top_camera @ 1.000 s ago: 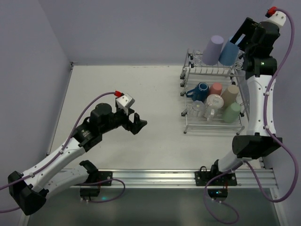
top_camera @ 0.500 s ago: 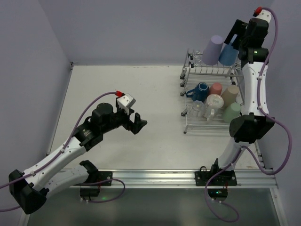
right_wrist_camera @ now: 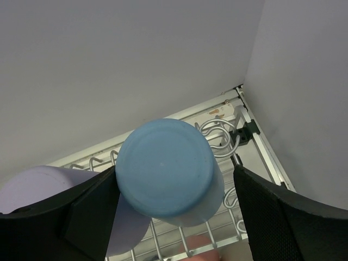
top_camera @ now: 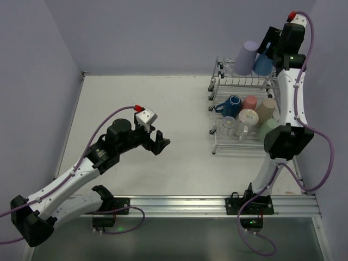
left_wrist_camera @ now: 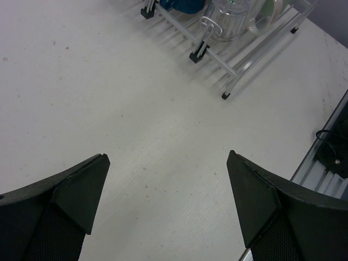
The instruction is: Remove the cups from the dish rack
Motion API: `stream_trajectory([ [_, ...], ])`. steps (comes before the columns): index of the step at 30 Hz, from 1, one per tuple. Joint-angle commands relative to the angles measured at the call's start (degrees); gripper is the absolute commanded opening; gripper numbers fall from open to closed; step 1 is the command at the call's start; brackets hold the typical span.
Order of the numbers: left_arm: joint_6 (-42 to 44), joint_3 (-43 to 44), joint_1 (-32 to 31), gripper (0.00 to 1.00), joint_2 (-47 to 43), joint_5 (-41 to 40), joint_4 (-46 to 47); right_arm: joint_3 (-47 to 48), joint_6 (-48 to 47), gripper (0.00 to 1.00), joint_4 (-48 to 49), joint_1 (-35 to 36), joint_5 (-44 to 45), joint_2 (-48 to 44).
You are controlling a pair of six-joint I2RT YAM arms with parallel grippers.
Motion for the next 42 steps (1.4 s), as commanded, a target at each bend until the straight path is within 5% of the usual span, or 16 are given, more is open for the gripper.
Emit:
stream_trajectory([
  [1,0.73,0.77,0.35,1.0,0.04,-0.18,-0.12,3.18,-2.01,0.84,-0.42,-0.4,-0.99,1.41],
  [7,0.73,0.69,0.43,1.0,0.04,0.17,-0.03,3.53,-3.15,0.73,0.19,-0.4,0.41,2.47],
  [11,0.55,0.69,0.35,1.0,0.31,0.17,0.23,0.2,-4.03,0.52,3.87,-0.4,1.64,0.28],
  [22,-2.61,0.6,1.4,1.0,-0.4,3.16,2.87,-9.99,-2.89,0.45,12.92,-0.31,4.63,-14.83],
  [28,-7.0,2.18,1.66,1.0,0.13,5.53,4.62,-28.26,2.02,0.45,19.78,0.13,2.79,-34.24],
  [33,-16.66,4.2,1.49,1.0,0.39,9.75,14.88,-50.93,10.28,0.44,24.44,2.49,-3.79,-52.26],
  [42,-40.74,0.08,1.4,0.93,6.37,16.87,40.12,-82.41,37.87,0.42,44.38,14.88,-32.52,-76.19],
])
